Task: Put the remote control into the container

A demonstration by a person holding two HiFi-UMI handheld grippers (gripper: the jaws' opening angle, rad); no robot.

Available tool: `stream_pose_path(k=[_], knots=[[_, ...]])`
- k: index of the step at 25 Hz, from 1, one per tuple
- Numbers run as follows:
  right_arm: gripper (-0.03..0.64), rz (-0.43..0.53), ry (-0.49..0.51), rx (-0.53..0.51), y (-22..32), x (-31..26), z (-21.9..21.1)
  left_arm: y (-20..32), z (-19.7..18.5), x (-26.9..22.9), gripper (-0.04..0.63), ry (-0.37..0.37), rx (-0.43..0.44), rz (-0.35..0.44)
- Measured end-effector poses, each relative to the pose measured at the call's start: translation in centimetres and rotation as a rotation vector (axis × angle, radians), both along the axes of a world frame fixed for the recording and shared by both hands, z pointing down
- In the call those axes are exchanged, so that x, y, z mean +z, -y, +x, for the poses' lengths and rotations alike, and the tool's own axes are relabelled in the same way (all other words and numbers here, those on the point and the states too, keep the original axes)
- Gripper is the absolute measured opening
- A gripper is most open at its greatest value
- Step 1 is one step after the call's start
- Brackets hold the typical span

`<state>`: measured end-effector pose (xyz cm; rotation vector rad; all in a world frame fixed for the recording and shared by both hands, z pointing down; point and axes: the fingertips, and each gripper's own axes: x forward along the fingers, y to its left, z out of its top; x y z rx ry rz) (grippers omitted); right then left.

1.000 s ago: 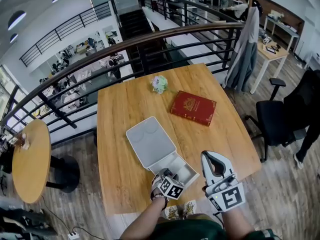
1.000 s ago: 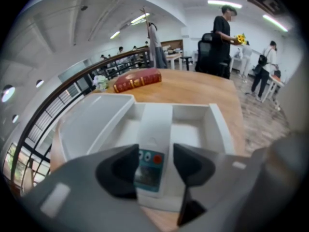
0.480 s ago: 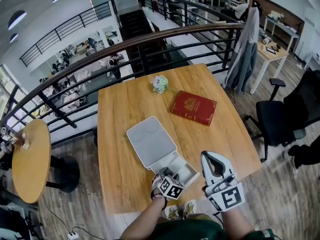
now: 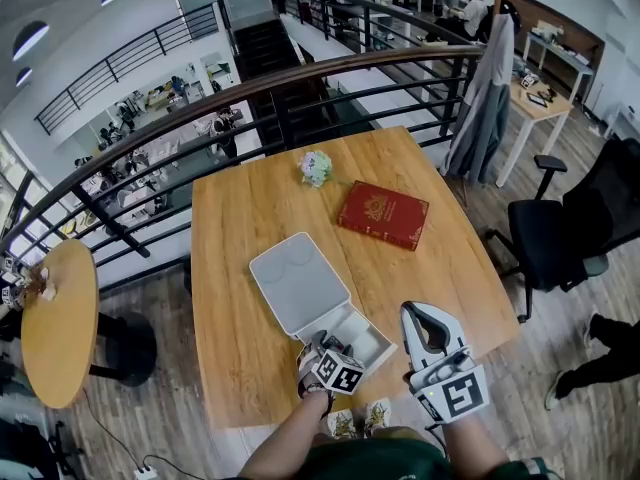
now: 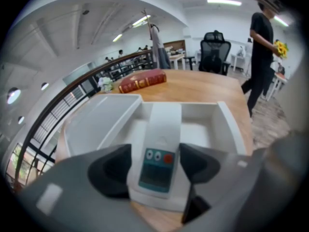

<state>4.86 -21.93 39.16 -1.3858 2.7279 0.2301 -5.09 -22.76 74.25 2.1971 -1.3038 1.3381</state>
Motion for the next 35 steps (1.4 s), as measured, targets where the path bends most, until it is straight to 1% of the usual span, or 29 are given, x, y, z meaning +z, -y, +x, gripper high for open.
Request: stream_pose_path(k=[2, 6, 14, 17, 27, 35], knots=[[0.018, 0.003, 0.001, 0.001, 0.0, -0.1, 0.1, 0.1, -0.2, -0.1, 0.325, 0.005, -0.019, 0.012], [0.018, -0.005, -0.001, 0.003, 0.0, 0.2, 0.1, 0.1, -0.1, -0.4, 0.318, -0.004, -0.006, 0.043], [0.018, -0.006, -0.001, -0.009, 0.1, 0.3, -0.3, 0.2, -0.1, -1.4, 0.318, -0.045, -0.007, 0.079], [0.018, -0.003, 0.001, -0.011, 0.3, 0.2, -0.3, 0.3, -0.2, -2.5, 0.318, -0.071, -0.015, 0.108], [0.018, 0.008, 0.002, -0.045, 0.7, -0.4, -1.9, 2.2, -0.7, -11.4, 0.318, -0.206, -0.036, 0.333], [0.018, 0.022, 0.002, -0.067, 0.7, -0.9, -3.0, 2.8, -1.4, -18.0, 0.318, -0.278, -0.052, 0.484]])
